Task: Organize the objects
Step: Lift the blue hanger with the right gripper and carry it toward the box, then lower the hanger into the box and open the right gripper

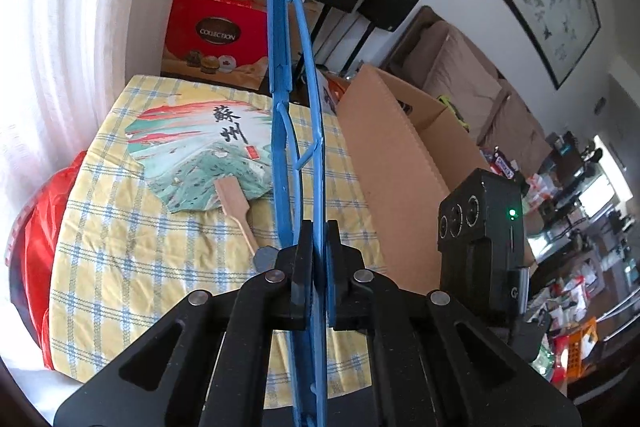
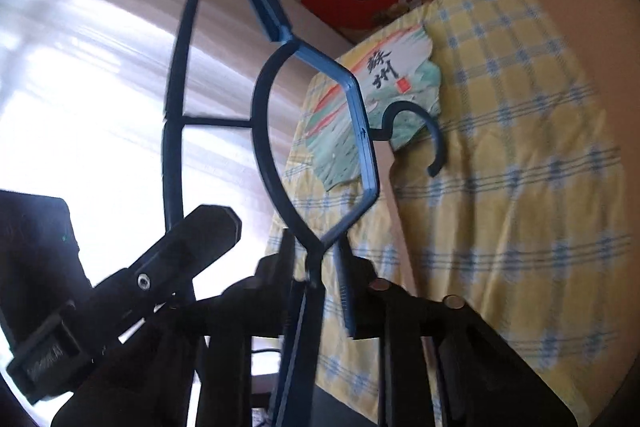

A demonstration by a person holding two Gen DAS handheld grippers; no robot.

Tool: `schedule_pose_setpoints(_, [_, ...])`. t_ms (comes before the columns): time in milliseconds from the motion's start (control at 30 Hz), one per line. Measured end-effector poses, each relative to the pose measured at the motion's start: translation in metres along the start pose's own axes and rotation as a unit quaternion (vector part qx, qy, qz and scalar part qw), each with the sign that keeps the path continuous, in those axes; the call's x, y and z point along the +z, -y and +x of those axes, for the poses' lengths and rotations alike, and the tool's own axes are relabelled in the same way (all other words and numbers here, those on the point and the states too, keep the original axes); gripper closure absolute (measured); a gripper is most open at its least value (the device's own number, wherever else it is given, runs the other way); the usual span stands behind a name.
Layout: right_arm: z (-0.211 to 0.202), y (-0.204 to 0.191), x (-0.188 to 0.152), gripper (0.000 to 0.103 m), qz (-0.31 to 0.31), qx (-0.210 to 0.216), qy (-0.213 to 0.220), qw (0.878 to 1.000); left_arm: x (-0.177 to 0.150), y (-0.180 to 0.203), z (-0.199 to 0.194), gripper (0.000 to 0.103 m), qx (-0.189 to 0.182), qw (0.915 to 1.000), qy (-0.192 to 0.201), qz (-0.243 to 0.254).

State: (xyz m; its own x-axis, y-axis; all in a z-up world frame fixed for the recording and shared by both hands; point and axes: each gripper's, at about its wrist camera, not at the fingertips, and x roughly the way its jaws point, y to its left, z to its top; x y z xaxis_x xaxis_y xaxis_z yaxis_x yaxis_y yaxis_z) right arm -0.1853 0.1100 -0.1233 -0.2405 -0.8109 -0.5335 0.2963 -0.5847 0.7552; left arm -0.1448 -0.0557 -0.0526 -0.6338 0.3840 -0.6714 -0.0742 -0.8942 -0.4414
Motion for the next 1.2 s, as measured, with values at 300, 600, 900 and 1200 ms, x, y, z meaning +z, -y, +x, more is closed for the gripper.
schedule_pose_setpoints(300, [-0.024, -0.030, 0.005, 0.093, -0.077, -0.046, 0.054, 0.995, 0.003, -0.014, -0.011, 0.098, 0.004, 0.9999, 0.015, -0.005])
schedule_pose_setpoints(600, [-0.067, -0.055, 0.012, 0.092, -0.108, -0.072, 0.076, 0.989, 0.017, 0.010, -0.027, 0.096, -0.019, 0.9992, 0.032, 0.015])
schedule_pose_setpoints(900, [-0.115, -0.057, 0.022, 0.092, -0.099, -0.103, 0.103, 0.984, 0.034, 0.055, -0.024, 0.095, -0.043, 0.9979, 0.023, 0.043])
schedule_pose_setpoints(1200, [-0.173, -0.032, 0.036, 0.092, -0.072, -0.145, 0.144, 0.976, 0.051, 0.118, 0.013, 0.095, -0.067, 0.9940, -0.004, 0.086])
